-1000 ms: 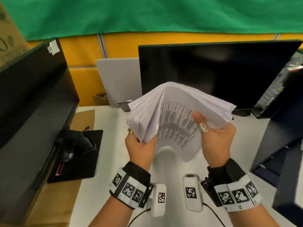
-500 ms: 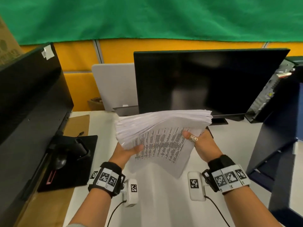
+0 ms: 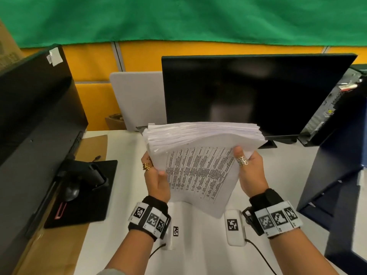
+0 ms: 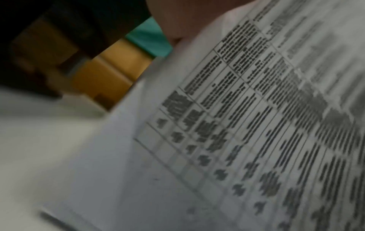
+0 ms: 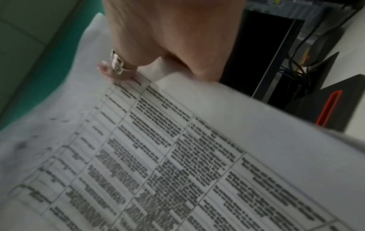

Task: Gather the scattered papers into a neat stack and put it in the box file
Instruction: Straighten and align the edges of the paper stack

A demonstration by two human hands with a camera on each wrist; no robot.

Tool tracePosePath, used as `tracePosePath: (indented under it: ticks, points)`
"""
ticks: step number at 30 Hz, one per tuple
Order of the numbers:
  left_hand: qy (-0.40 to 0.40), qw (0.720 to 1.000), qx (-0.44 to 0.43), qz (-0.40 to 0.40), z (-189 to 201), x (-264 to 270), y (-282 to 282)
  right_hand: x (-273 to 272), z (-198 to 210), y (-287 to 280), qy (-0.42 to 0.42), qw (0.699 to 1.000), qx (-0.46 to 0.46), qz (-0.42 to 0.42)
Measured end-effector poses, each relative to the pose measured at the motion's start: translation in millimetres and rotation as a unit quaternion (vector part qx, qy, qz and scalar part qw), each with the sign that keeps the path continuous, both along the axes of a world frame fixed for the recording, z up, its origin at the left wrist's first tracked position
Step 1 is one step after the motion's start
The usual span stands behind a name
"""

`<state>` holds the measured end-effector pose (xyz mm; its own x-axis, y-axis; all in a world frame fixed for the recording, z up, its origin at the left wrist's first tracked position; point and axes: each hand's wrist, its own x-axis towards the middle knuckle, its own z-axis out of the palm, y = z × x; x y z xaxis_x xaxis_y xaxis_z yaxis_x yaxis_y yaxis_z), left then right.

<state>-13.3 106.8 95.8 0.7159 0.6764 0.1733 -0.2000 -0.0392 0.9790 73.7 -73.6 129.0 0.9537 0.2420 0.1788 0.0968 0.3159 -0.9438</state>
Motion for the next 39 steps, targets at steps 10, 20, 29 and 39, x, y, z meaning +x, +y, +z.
tracePosePath:
  ticks: [10, 20, 29, 39]
  points:
    - [-0.001, 0.999, -0.017, 0.037, 14, -20, -18, -16, 23, 13, -0.089, 0.996, 0.017, -0.006]
    - [0.104, 0.987, -0.015, -0.12, 20, -20, 17, -6, 22, 1, -0.037, 0.996, -0.076, 0.03]
    - [0.103, 0.992, 0.052, -0.055, 10, -27, -8, -28, 11, 11, 0.015, 0.993, -0.114, -0.036]
    - [0.085, 0.989, 0.053, -0.105, 15, -24, 5, -29, 53, 18, -0.073, 0.985, -0.054, -0.144]
